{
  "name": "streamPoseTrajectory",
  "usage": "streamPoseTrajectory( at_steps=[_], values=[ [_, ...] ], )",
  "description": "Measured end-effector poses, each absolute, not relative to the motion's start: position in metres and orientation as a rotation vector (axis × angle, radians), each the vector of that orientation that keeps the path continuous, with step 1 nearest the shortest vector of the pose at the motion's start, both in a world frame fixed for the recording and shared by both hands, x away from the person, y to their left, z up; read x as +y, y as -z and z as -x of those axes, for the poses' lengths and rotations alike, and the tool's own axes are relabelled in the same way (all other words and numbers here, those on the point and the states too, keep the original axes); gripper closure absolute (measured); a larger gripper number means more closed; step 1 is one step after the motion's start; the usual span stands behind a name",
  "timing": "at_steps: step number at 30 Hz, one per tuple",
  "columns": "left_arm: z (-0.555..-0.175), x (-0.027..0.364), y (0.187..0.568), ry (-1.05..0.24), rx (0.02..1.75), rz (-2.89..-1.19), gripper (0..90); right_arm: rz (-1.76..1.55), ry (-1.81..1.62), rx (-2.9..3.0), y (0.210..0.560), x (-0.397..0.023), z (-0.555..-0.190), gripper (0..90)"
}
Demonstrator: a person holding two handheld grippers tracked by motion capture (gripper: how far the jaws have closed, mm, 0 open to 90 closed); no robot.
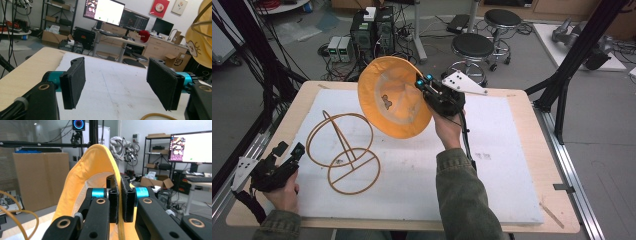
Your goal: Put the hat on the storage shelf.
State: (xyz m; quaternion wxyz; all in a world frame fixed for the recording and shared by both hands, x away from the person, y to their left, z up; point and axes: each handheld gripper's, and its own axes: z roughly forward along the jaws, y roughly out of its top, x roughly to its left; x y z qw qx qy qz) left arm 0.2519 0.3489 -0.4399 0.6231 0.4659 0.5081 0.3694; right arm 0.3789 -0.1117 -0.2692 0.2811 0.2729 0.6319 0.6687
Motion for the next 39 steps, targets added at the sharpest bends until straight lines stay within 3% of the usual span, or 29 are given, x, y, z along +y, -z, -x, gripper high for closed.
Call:
streamPoseTrajectory(
  at_steps=[23, 30, 39],
  values=[
    [-0.254, 0.352, 0.440, -0.859, 1.166, -1.080, 31.6, -0.623, -1.849, 1.682, 0.242, -0.034, -0.392, 86.5],
    [-0.254, 0.356, 0.441, -0.856, 1.176, -1.069, 31.6, -0.495, -1.881, 1.707, 0.226, -0.015, -0.363, 86.5],
    [-0.254, 0.354, 0.441, -0.859, 1.174, -1.073, 31.6, -0.284, -1.933, 1.797, 0.230, 0.012, -0.313, 86.3]
  ],
)
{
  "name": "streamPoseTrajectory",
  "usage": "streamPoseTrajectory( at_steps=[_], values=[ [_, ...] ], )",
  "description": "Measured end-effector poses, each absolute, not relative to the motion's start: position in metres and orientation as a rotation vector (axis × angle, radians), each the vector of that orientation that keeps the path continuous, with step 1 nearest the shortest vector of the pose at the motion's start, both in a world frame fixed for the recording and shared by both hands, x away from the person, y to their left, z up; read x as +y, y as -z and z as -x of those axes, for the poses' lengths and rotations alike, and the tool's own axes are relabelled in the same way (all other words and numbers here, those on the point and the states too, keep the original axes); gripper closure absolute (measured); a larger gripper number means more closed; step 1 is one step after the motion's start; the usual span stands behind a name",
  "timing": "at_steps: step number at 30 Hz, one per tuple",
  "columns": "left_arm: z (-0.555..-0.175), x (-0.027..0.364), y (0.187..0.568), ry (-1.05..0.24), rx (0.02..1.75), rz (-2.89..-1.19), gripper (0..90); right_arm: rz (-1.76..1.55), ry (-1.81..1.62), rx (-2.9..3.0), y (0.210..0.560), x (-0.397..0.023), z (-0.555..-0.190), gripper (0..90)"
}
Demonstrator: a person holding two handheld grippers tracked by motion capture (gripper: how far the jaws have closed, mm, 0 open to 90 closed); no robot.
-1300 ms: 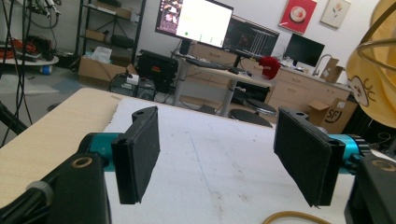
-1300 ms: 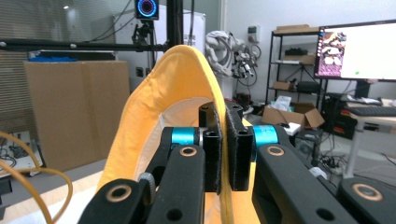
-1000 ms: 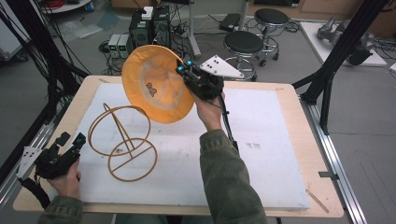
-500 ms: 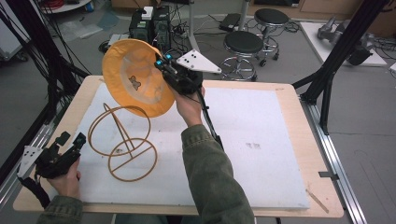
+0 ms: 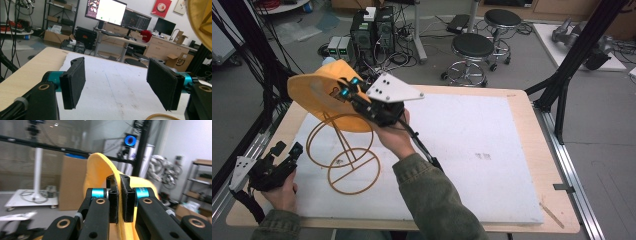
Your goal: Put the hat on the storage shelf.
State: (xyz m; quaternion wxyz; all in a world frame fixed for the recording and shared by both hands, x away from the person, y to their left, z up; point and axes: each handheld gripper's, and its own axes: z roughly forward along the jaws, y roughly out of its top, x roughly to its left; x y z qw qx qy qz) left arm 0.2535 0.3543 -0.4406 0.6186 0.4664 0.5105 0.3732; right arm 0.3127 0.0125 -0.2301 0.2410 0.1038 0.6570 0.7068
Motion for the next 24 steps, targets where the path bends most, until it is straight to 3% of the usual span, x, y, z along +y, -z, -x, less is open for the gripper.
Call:
streamPoseTrajectory(
  at_steps=[24],
  values=[
    [-0.254, 0.354, 0.441, -0.860, 1.177, -1.079, 31.4, -0.144, -1.962, 2.062, 0.276, 0.033, -0.261, 85.8]
  ],
)
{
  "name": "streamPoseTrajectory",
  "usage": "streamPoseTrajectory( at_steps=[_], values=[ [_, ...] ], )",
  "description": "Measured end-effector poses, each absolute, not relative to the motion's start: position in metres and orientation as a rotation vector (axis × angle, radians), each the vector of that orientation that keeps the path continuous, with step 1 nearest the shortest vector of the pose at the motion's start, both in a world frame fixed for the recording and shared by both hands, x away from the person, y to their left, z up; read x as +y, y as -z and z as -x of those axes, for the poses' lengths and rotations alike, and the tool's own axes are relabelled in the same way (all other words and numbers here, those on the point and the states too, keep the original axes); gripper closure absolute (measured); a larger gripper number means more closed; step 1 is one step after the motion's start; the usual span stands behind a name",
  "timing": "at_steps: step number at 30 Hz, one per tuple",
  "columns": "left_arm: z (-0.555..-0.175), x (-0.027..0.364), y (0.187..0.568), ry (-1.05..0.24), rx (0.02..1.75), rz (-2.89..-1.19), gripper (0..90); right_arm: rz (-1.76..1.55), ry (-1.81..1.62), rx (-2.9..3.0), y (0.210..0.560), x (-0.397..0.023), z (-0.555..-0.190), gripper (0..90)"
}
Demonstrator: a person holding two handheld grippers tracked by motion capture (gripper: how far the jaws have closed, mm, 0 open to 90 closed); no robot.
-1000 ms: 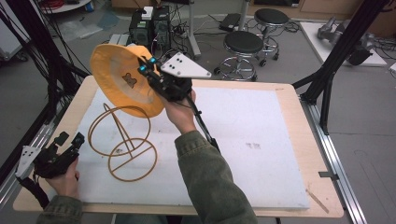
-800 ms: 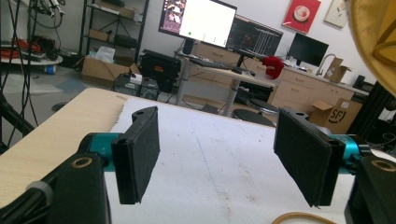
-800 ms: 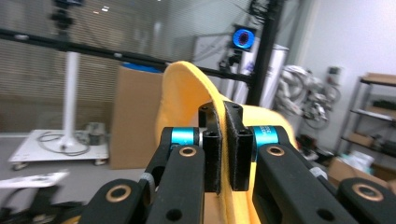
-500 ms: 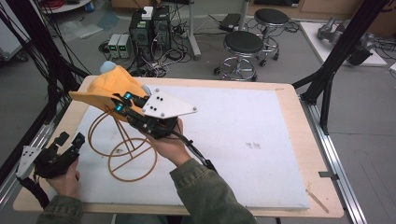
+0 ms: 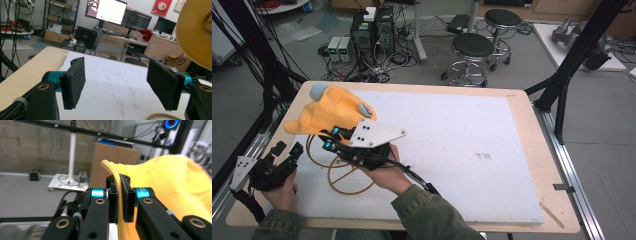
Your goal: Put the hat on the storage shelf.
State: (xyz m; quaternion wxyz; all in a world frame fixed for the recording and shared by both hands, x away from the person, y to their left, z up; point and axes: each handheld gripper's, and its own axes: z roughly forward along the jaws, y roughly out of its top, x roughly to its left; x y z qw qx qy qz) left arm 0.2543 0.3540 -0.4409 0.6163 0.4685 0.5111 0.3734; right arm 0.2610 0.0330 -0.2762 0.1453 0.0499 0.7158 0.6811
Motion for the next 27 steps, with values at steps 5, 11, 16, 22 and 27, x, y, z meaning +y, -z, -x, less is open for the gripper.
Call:
streamPoseTrajectory(
  at_steps=[5, 11, 16, 22, 27],
  values=[
    [-0.254, 0.355, 0.441, -0.859, 1.180, -1.074, 31.5, -0.139, -1.971, 2.092, 0.287, 0.038, -0.255, 85.7],
    [-0.254, 0.355, 0.441, -0.858, 1.181, -1.073, 31.5, -0.153, -1.991, 2.143, 0.302, 0.040, -0.252, 85.4],
    [-0.254, 0.355, 0.441, -0.858, 1.181, -1.075, 31.4, -0.160, -1.995, 2.167, 0.311, 0.041, -0.252, 85.2],
    [-0.254, 0.355, 0.441, -0.855, 1.184, -1.073, 31.4, -0.139, -1.920, 2.256, 0.323, 0.048, -0.248, 84.9],
    [-0.254, 0.355, 0.441, -0.852, 1.186, -1.072, 31.5, -0.149, -1.897, 2.285, 0.326, 0.049, -0.248, 84.5]
  ],
)
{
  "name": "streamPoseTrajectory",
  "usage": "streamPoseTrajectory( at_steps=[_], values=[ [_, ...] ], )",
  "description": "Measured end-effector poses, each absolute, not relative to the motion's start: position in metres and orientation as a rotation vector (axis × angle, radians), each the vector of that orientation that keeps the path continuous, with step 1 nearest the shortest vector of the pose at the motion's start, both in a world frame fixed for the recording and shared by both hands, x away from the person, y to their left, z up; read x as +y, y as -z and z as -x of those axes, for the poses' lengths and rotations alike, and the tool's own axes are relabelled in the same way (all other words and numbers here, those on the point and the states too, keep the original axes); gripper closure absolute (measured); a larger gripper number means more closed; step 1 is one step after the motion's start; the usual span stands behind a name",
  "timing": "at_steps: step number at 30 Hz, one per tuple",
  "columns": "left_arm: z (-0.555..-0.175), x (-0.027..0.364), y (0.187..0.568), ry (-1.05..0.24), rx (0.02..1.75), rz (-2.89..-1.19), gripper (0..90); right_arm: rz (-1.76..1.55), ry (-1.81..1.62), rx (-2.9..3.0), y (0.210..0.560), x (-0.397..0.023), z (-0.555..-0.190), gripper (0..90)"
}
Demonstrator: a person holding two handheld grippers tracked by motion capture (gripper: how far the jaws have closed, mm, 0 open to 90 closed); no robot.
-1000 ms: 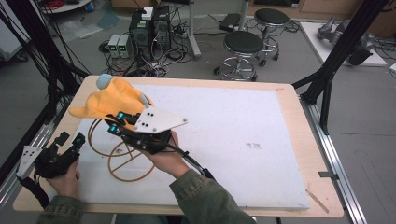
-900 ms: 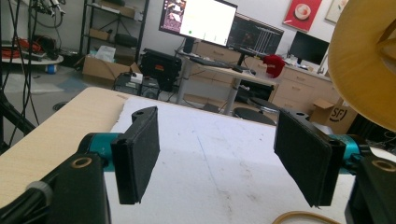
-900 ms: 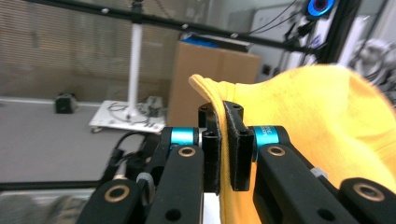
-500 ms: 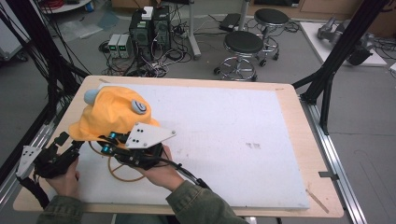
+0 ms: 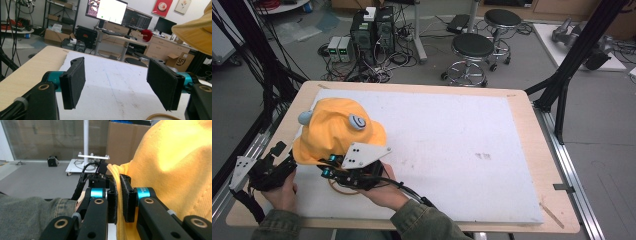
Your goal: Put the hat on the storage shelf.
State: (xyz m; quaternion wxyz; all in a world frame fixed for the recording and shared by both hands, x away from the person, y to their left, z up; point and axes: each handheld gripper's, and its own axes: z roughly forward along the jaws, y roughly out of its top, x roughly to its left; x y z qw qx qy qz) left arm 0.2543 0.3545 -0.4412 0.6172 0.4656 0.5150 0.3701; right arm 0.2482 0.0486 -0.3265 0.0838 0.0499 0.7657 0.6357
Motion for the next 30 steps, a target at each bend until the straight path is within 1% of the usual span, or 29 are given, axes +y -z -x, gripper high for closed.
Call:
streamPoseTrajectory(
  at_steps=[14, 16, 17, 18, 19, 22, 23, 24, 26, 30],
  values=[
    [-0.253, 0.354, 0.441, -0.853, 1.187, -1.068, 31.5, -0.160, -1.805, 2.332, 0.326, 0.050, -0.243, 82.4],
    [-0.252, 0.354, 0.441, -0.855, 1.188, -1.068, 31.5, -0.161, -1.792, 2.349, 0.325, 0.051, -0.243, 78.0],
    [-0.252, 0.354, 0.441, -0.855, 1.187, -1.068, 31.5, -0.161, -1.789, 2.353, 0.324, 0.051, -0.243, 73.9],
    [-0.252, 0.354, 0.441, -0.855, 1.187, -1.068, 31.5, -0.161, -1.789, 2.353, 0.324, 0.051, -0.243, 73.9],
    [-0.252, 0.354, 0.441, -0.855, 1.188, -1.068, 31.5, -0.159, -1.786, 2.352, 0.324, 0.052, -0.242, 69.7],
    [-0.252, 0.354, 0.441, -0.852, 1.188, -1.067, 31.5, -0.138, -1.760, 2.359, 0.323, 0.056, -0.237, 63.4],
    [-0.253, 0.354, 0.441, -0.850, 1.190, -1.067, 31.4, -0.131, -1.762, 2.362, 0.323, 0.058, -0.236, 59.6],
    [-0.253, 0.355, 0.441, -0.849, 1.191, -1.066, 31.4, -0.131, -1.762, 2.362, 0.323, 0.058, -0.236, 59.6],
    [-0.253, 0.355, 0.441, -0.848, 1.191, -1.066, 31.4, -0.138, -1.773, 2.363, 0.321, 0.059, -0.234, 53.7],
    [-0.252, 0.355, 0.441, -0.848, 1.191, -1.063, 31.5, -0.130, -1.785, 2.366, 0.317, 0.061, -0.232, 50.2]
  ],
)
